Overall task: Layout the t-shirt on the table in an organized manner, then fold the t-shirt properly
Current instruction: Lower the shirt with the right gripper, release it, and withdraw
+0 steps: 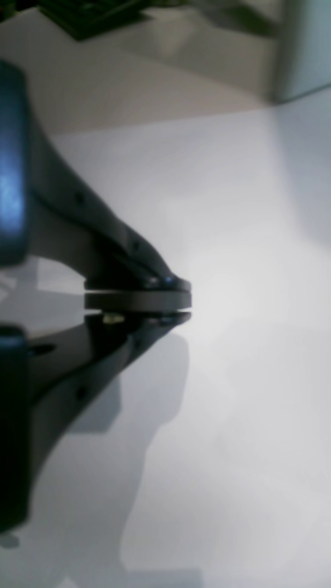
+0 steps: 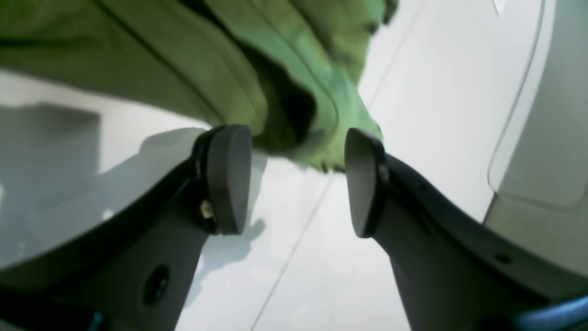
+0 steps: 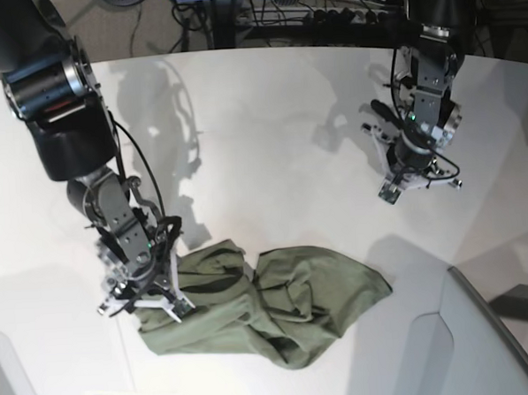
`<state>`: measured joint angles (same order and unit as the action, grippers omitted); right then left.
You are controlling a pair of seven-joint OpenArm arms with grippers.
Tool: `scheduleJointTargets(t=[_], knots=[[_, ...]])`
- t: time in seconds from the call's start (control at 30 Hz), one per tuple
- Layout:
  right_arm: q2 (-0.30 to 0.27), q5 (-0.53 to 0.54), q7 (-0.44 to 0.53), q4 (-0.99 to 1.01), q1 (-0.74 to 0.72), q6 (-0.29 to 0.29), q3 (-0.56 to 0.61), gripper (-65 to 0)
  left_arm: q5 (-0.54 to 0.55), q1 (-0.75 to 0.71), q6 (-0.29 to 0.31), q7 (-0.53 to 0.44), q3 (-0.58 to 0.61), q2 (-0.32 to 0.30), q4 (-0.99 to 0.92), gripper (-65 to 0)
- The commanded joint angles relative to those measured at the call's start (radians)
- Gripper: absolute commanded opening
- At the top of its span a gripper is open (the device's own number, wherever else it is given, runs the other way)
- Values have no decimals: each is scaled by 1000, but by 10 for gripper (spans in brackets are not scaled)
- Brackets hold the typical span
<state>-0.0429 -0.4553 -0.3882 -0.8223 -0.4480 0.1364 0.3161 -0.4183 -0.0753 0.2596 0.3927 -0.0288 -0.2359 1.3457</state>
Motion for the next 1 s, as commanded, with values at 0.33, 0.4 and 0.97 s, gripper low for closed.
scheduleJointTargets(t=[0.33, 0.4, 0.97], knots=[[-10, -12, 179, 260, -130, -11, -4, -372, 6, -50, -18, -33, -1, -1, 97, -650], [-12, -17, 180, 261, -122, -11, -2, -377, 6, -53, -18, -33, -1, -1, 91, -650], [-10, -21, 159, 165, -61, -8, 4, -287, 6, -67, -19, -31, -1, -1, 94, -650]])
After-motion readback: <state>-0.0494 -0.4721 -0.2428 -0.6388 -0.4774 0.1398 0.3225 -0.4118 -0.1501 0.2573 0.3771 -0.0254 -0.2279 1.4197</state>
